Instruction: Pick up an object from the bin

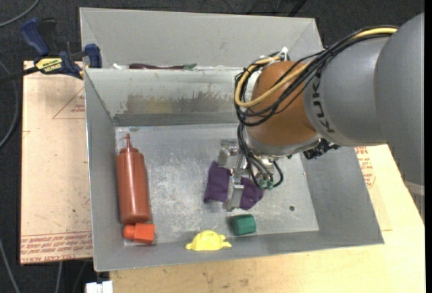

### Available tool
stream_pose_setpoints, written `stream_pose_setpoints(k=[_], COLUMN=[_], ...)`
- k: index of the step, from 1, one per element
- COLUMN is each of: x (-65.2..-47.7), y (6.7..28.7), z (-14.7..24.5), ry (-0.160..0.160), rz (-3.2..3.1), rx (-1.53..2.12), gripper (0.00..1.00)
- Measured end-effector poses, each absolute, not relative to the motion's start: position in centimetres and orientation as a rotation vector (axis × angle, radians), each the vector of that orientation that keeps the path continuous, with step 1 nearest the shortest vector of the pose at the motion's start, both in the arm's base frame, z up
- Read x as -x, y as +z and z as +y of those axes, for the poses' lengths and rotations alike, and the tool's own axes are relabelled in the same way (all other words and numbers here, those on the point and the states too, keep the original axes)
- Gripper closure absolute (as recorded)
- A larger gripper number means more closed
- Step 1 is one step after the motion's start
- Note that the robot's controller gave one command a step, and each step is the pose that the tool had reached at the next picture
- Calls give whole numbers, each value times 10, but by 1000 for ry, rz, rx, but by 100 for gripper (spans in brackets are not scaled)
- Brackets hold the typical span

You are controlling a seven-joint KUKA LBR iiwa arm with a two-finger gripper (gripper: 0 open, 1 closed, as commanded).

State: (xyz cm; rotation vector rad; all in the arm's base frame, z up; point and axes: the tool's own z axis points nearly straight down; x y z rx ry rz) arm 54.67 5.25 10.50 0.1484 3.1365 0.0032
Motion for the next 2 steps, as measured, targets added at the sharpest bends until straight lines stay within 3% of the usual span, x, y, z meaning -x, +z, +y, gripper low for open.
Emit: stream_pose_setpoints(k=[1, 2], x=[-570, -569], y=[72, 70], z=[61, 61], ry=[6, 6], rz=[3138, 3138], rx=[62, 61], gripper=[100, 0])
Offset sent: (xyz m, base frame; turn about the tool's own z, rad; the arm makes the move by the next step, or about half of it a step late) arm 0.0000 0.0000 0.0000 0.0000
